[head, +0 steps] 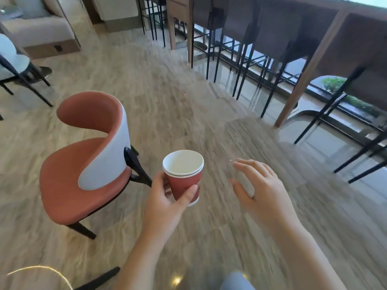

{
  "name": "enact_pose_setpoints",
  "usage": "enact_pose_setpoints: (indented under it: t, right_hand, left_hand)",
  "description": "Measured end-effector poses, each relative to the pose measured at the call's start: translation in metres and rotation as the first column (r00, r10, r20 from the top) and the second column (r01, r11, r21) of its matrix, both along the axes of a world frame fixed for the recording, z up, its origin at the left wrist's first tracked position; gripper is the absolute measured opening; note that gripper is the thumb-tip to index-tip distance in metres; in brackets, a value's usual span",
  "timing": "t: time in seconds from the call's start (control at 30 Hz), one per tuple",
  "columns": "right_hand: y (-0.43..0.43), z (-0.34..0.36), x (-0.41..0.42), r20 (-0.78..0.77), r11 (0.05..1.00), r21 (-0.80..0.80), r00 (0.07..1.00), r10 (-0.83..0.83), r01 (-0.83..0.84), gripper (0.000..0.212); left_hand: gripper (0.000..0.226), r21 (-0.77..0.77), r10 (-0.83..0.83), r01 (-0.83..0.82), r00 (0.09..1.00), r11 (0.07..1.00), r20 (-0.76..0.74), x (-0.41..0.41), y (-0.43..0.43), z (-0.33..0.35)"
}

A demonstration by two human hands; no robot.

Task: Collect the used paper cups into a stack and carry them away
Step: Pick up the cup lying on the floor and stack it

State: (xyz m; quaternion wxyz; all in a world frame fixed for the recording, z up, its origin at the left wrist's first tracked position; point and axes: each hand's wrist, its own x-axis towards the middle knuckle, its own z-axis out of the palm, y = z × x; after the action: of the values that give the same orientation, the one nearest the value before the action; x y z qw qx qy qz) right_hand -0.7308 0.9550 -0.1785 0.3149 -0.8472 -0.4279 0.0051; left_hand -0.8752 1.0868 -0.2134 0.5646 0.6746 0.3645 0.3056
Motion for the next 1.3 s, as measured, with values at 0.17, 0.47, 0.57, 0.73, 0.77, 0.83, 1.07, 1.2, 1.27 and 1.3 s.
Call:
enact_pose_setpoints:
  t: [0.17, 0.47, 0.57, 0.73, 0.77, 0.83, 1.07, 1.2, 1.27, 1.3]
  right_hand:
    - [0.068, -0.006, 0.090, -0.007, 1.000, -0.003, 1.000, -0.011, 0.011, 0.034]
    - [0.196, 0.027, 0.261, 0.054, 0.992, 0.072, 0.993, 0.101, -0.104, 0.031]
    - [0.235, 0.034, 0.305, 0.058, 0.992, 0.079, 0.994, 0.092, -0.096, 0.031]
    - [0.306, 0.024, 0.351, 0.012, 0.991, 0.024, 0.991, 0.134, -0.135, 0.031]
    - [0.324, 0.021, 0.358, 0.011, 0.990, 0.012, 0.990, 0.143, -0.144, 0.031]
    - [0.362, 0.016, 0.370, 0.017, 0.987, -0.004, 0.987, 0.160, -0.160, 0.031]
    - [0.539, 0.013, 0.398, 0.074, 0.964, -0.044, 0.961, 0.267, -0.264, 0.031]
    - [0.650, 0.031, 0.395, 0.099, 0.933, -0.026, 0.928, 0.360, -0.359, 0.030]
    - [0.697, 0.035, 0.389, 0.105, 0.910, -0.013, 0.905, 0.413, -0.414, 0.030]
    - [0.718, 0.035, 0.386, 0.102, 0.897, -0.020, 0.892, 0.441, -0.441, 0.030]
  left_hand:
    - [0.063, 0.009, -0.006, 0.006, 1.000, 1.000, -0.029, 0.091, 0.063, -0.002]
    - [0.048, 0.088, 0.027, -0.033, 0.997, 0.996, 0.066, 0.271, 0.181, 0.041]
    - [0.050, 0.060, 0.038, -0.043, 0.996, 0.997, 0.078, 0.309, 0.216, 0.043]
    - [0.054, 0.009, 0.117, -0.118, 0.991, 0.993, 0.059, 0.340, 0.283, 0.025]
    - [0.057, 0.004, 0.139, -0.139, 0.989, 0.990, 0.052, 0.345, 0.298, 0.021]
    - [0.060, -0.009, 0.178, -0.177, 0.983, 0.984, 0.039, 0.354, 0.334, 0.012]
    - [0.057, 0.002, 0.282, -0.282, 0.959, 0.959, 0.036, 0.370, 0.501, -0.006]
    - [0.053, 0.023, 0.363, -0.364, 0.930, 0.931, 0.051, 0.363, 0.600, 0.006]
    - [0.053, 0.056, 0.415, -0.418, 0.908, 0.907, 0.057, 0.356, 0.643, 0.012]
    - [0.054, 0.068, 0.442, -0.446, 0.894, 0.892, 0.064, 0.352, 0.662, 0.013]
